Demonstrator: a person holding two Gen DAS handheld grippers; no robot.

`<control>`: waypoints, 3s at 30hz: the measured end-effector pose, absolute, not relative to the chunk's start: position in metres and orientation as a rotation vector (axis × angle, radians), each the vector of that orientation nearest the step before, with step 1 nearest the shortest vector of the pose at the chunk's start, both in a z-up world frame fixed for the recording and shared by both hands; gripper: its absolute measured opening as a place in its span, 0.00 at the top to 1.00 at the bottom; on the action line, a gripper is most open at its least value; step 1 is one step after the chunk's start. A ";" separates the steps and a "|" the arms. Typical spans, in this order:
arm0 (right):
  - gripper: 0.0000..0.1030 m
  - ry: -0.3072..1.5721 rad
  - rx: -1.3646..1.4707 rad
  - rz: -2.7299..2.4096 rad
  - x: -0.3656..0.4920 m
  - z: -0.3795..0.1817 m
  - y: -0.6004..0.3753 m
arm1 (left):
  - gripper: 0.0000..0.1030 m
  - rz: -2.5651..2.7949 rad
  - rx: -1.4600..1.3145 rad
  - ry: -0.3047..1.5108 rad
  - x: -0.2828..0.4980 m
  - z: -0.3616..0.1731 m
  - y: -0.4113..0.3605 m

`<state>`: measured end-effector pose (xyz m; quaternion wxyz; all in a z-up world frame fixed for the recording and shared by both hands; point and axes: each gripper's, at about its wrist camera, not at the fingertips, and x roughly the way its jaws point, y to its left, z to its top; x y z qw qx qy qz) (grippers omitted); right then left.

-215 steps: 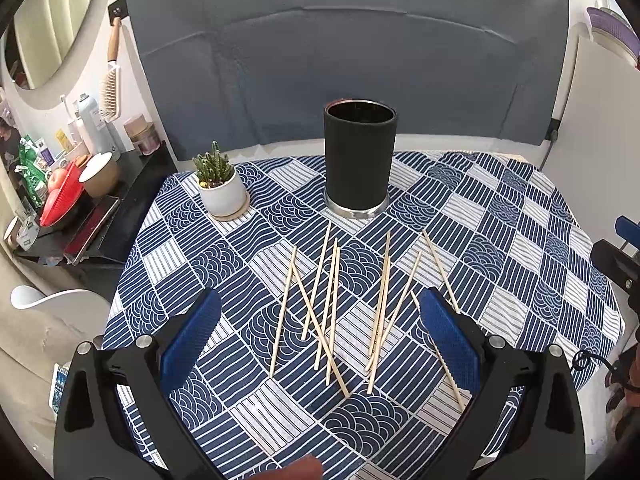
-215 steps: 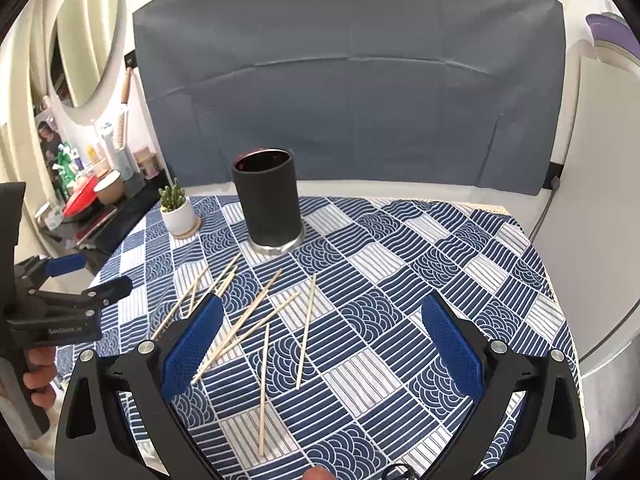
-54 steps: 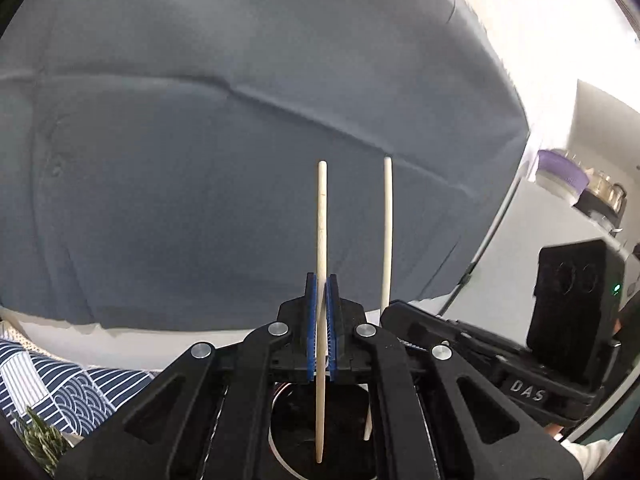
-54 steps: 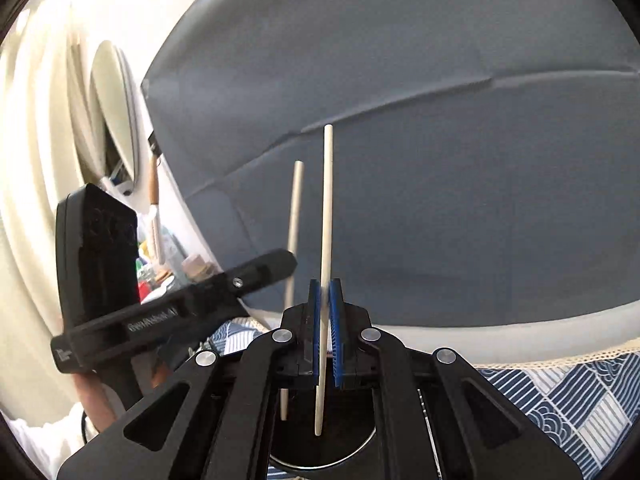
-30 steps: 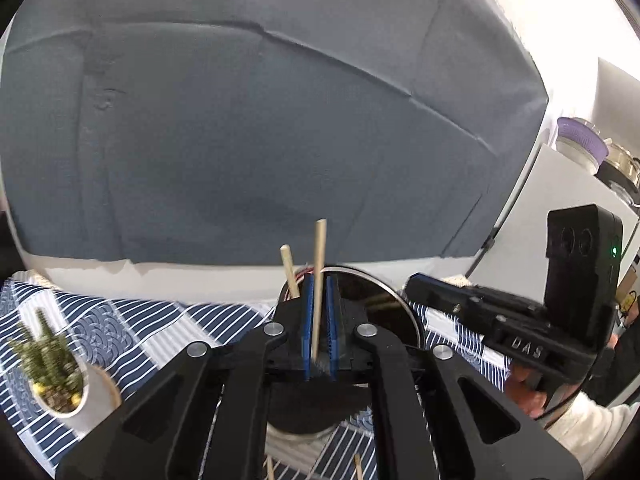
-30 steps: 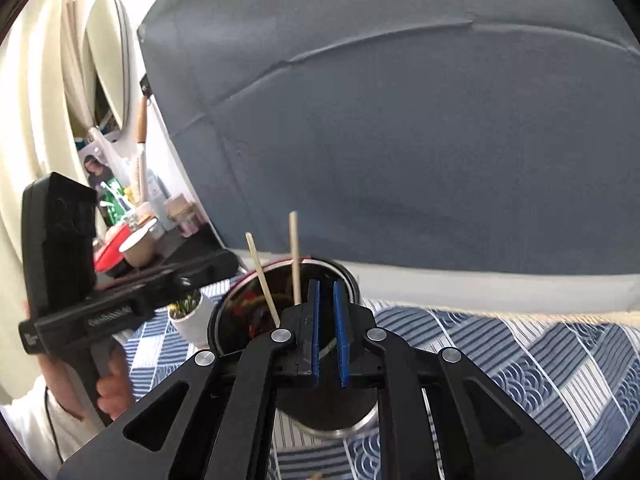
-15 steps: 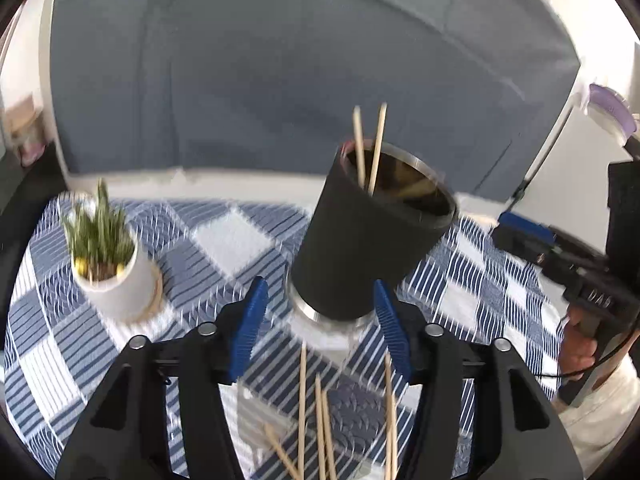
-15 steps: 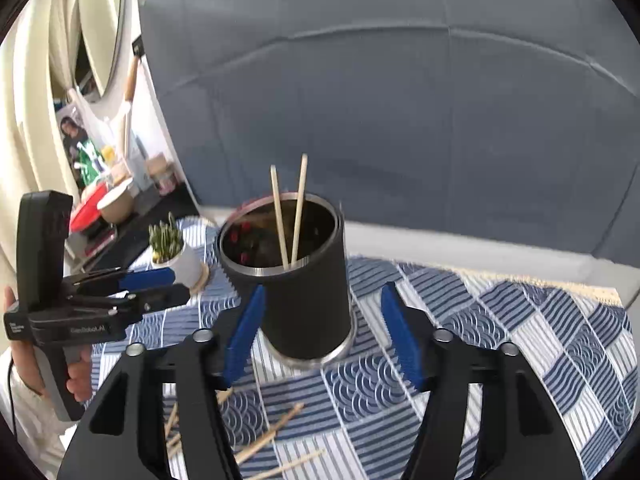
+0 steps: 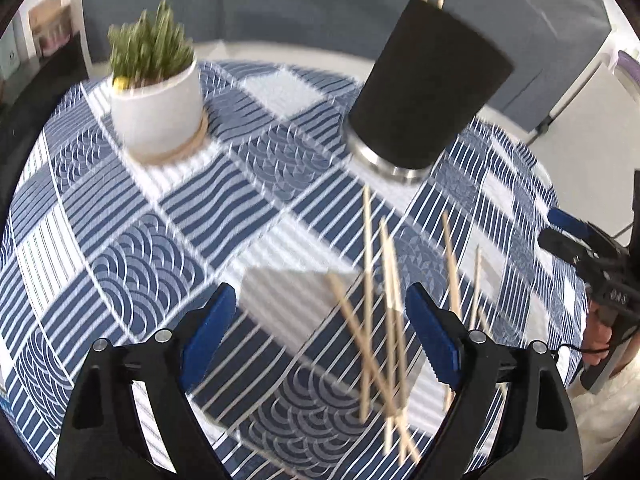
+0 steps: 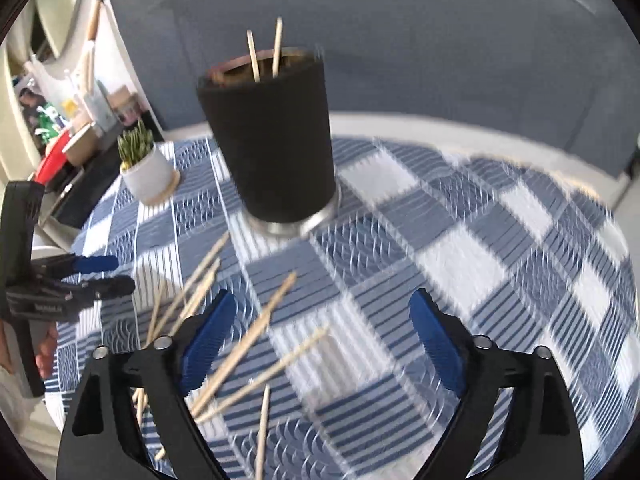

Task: Organize utensils
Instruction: 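Move both tools back down to the remaining sticks on the cloth, then close the left tool on a wooden stick while the right tool grasps another stick, then lift the held stick with the left tool while the right tool lifts its stick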

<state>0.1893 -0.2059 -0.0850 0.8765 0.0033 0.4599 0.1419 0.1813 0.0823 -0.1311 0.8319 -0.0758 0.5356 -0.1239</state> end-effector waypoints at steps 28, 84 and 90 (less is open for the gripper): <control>0.22 1.243 -0.076 0.154 0.118 -0.157 -0.194 | 0.16 -0.123 -0.007 1.273 0.195 -0.163 0.063; 0.96 0.977 0.270 0.120 0.132 -0.078 -0.224 | 0.95 -0.345 -0.054 1.297 0.161 -0.121 0.146; 0.95 0.884 0.231 0.179 0.133 -0.049 -0.212 | 0.95 -0.471 -0.106 1.174 0.189 -0.087 0.104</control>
